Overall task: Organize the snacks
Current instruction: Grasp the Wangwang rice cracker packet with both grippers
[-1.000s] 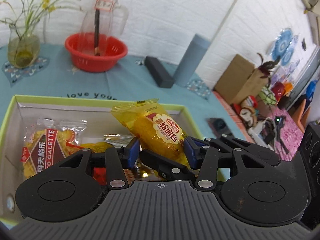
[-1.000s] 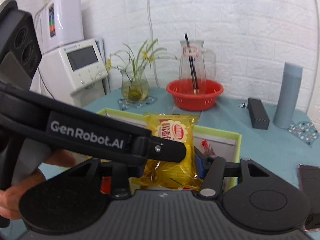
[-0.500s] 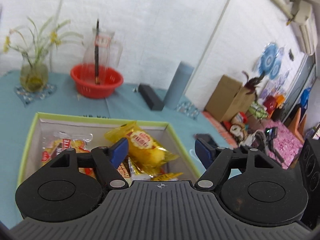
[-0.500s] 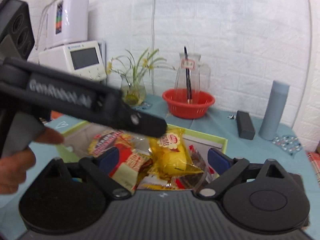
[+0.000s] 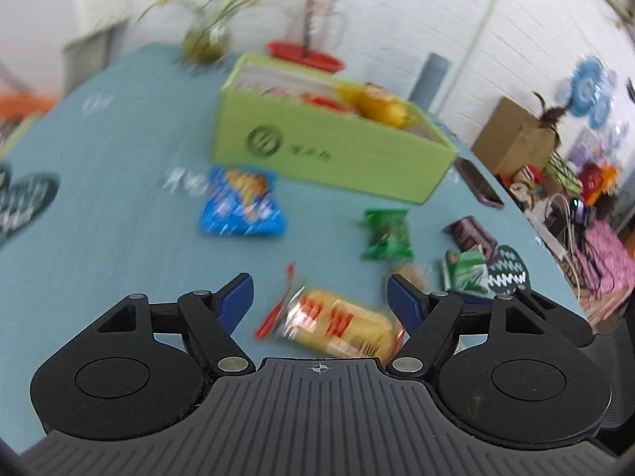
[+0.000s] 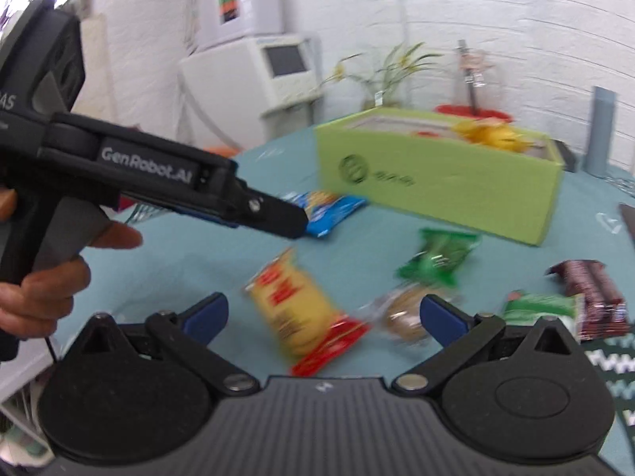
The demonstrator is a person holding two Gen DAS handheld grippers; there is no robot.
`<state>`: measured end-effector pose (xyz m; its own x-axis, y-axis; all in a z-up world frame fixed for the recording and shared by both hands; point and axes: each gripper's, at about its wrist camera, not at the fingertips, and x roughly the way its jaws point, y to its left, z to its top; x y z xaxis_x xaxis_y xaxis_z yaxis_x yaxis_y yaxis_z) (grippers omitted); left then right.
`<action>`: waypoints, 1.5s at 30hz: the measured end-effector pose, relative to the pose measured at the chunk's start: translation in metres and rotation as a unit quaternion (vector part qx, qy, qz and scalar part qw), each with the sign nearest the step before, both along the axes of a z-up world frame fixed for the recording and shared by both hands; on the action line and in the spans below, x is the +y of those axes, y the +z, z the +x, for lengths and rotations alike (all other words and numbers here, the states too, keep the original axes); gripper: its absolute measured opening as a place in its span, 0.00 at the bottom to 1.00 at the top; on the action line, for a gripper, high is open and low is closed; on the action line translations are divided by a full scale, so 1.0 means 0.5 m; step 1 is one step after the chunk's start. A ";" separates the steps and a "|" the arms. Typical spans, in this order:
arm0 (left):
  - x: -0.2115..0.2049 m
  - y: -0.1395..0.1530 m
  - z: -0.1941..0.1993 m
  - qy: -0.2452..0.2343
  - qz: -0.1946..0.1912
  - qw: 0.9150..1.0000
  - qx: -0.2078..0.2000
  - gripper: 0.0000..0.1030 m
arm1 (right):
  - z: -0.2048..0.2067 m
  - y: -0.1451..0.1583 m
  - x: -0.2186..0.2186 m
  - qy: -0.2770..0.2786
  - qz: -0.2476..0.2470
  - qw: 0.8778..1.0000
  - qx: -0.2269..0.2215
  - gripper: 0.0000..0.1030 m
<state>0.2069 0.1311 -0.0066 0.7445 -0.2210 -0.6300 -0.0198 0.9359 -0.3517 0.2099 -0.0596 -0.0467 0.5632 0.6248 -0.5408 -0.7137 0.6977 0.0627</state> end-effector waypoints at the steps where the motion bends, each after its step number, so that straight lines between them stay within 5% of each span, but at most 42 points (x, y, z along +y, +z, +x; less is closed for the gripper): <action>1: 0.012 -0.004 -0.008 0.005 -0.006 1.000 0.003 0.58 | 0.004 0.000 0.019 0.010 -0.003 1.000 -0.005 0.99; 6: 0.053 0.011 -0.042 0.027 -0.006 1.000 -0.014 0.58 | 0.065 -0.029 0.074 0.022 -0.024 0.999 0.029 0.99; 10: 0.055 -0.001 -0.038 0.010 -0.018 1.000 -0.011 0.60 | 0.039 -0.035 0.067 0.013 0.002 0.998 0.069 0.99; 17: 0.018 -0.039 0.006 -0.016 -0.045 0.999 0.023 0.61 | 0.014 -0.037 0.074 -0.021 -0.027 0.998 0.049 0.99; 27: -0.031 -0.056 0.034 -0.040 -0.020 0.998 0.039 0.63 | 0.016 -0.046 0.075 -0.021 -0.033 0.998 0.050 0.99; 45: 0.017 -0.033 -0.024 -0.077 -0.048 0.995 0.041 0.58 | -0.057 -0.036 0.072 -0.015 -0.001 0.998 0.056 0.99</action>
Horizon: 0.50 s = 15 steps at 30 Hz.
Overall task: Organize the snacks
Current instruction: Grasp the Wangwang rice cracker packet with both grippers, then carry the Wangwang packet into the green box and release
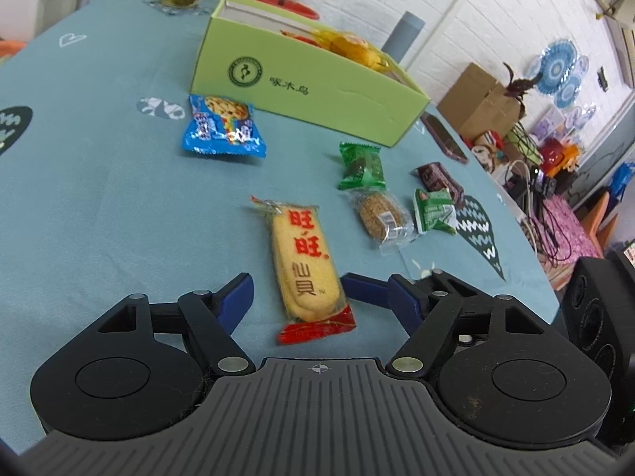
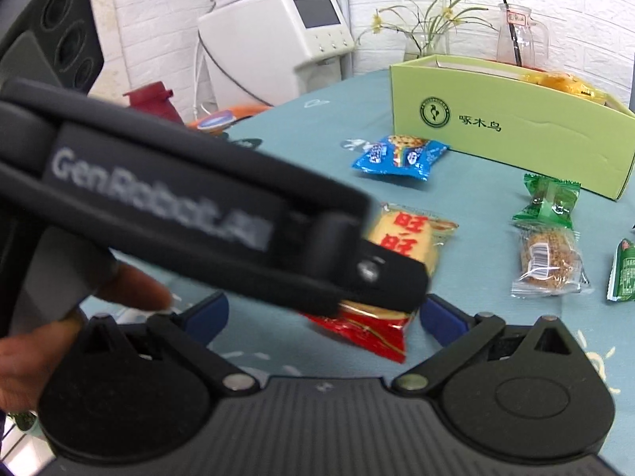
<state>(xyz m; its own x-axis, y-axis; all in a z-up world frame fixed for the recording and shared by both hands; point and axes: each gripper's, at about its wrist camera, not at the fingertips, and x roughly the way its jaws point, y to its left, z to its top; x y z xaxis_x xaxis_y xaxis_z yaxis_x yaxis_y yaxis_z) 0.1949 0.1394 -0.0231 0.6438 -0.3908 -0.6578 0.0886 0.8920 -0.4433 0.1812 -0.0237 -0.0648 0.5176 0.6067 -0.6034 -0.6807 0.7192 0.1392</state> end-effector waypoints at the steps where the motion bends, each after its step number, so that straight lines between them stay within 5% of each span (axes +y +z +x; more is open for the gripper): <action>1: 0.001 0.002 0.005 0.003 0.000 1.000 -0.003 0.59 | 0.001 0.003 -0.008 -0.011 -0.004 1.000 -0.006 0.99; 5: -0.014 -0.004 0.043 -0.008 0.005 1.000 0.001 0.58 | 0.011 0.006 -0.017 -0.025 -0.015 1.000 -0.006 0.99; 12: -0.005 -0.032 0.088 -0.025 0.019 0.999 0.024 0.35 | 0.033 -0.006 0.007 -0.015 -0.043 0.999 -0.013 0.97; 13: -0.004 -0.033 0.089 -0.028 0.026 0.999 0.024 0.18 | 0.028 -0.006 0.015 -0.006 -0.053 0.998 -0.021 0.95; 14: -0.005 -0.035 0.090 -0.038 0.025 0.999 0.024 0.15 | 0.022 -0.003 0.020 0.005 -0.054 0.998 -0.034 0.74; 15: -0.005 -0.035 0.088 -0.038 0.025 0.999 0.020 0.14 | 0.018 0.003 0.021 0.008 -0.055 0.998 -0.035 0.70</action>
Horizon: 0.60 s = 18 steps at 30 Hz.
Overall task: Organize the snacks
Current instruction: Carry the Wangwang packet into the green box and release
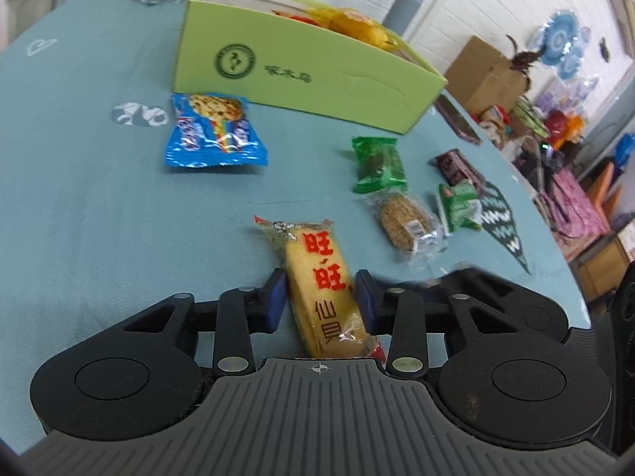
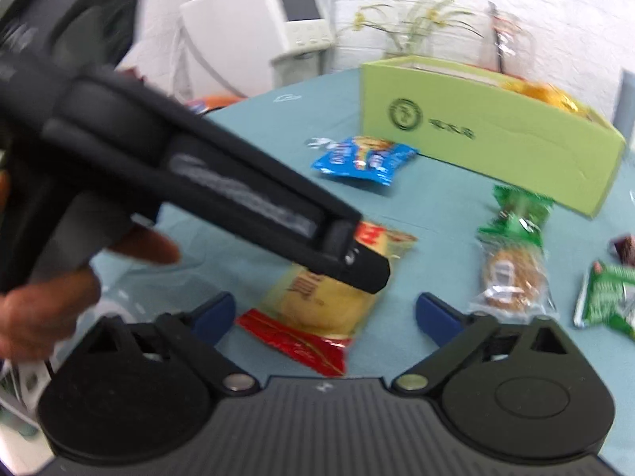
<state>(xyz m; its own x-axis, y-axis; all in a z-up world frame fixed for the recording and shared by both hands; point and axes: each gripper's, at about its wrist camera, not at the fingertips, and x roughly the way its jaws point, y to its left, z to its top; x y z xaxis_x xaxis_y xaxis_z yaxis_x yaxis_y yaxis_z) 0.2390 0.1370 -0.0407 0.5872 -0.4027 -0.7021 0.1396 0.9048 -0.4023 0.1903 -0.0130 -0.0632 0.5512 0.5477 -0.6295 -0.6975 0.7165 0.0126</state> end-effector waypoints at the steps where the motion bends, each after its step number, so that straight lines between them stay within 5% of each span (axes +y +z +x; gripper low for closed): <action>1: 0.001 0.002 -0.002 -0.003 0.001 1.000 -0.003 0.13 | 0.001 0.003 -0.002 0.003 0.000 1.000 0.004 0.70; 4: 0.005 0.013 -0.003 0.010 -0.007 1.000 -0.008 0.12 | 0.016 0.017 -0.019 0.003 0.026 0.999 0.019 0.69; 8: 0.014 0.090 0.034 0.016 -0.018 0.998 -0.054 0.12 | 0.059 0.087 -0.018 0.007 0.041 0.999 -0.028 0.71; 13: 0.026 0.210 0.175 0.021 0.002 0.992 -0.128 0.12 | 0.201 0.185 0.015 0.012 0.041 0.993 -0.108 0.72; 18: 0.046 0.246 0.352 0.033 0.029 0.989 -0.138 0.12 | 0.393 0.211 0.071 0.010 0.033 0.994 -0.099 0.74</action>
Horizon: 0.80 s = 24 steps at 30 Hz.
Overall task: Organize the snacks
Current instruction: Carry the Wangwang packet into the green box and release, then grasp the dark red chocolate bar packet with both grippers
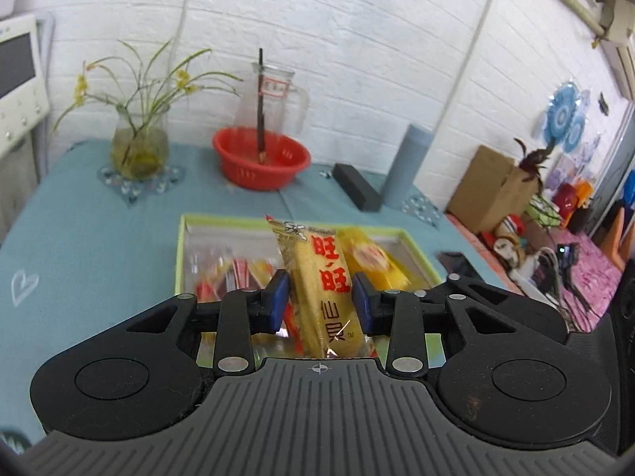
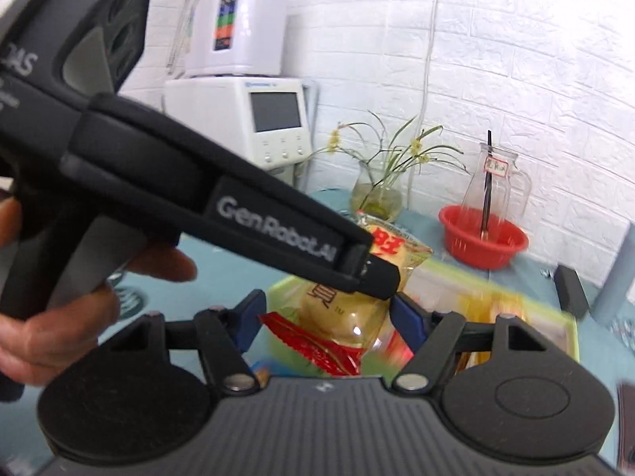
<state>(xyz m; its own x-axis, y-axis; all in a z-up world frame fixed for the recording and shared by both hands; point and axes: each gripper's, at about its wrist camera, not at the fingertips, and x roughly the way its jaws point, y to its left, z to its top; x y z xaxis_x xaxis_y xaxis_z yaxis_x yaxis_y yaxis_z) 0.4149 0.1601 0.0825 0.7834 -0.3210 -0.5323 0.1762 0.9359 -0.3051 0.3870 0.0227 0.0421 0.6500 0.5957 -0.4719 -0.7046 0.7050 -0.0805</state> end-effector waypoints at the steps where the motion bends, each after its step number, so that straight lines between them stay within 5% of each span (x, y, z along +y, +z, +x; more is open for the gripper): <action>1: 0.006 -0.006 0.031 0.002 -0.001 1.000 0.006 0.12 | 0.039 -0.006 0.010 -0.001 -0.004 1.000 0.011 0.74; 8: 0.026 -0.110 0.158 0.009 0.011 0.998 0.068 0.12 | 0.204 -0.089 0.044 0.013 -0.022 0.994 0.107 0.74; 10: 0.031 -0.133 0.156 0.012 0.004 0.997 0.073 0.28 | 0.214 -0.104 0.042 0.015 -0.019 0.994 0.111 0.77; 15: 0.042 -0.079 0.092 0.025 -0.026 0.999 0.026 0.38 | 0.152 -0.061 -0.002 0.002 0.015 0.997 0.080 0.91; 20: 0.016 0.024 -0.036 0.022 -0.034 0.998 -0.037 0.56 | 0.024 -0.004 -0.123 -0.024 0.056 0.998 0.026 0.91; 24: -0.032 0.027 -0.141 -0.002 -0.045 0.998 -0.049 0.63 | -0.083 -0.019 -0.243 -0.081 0.072 0.994 0.029 0.98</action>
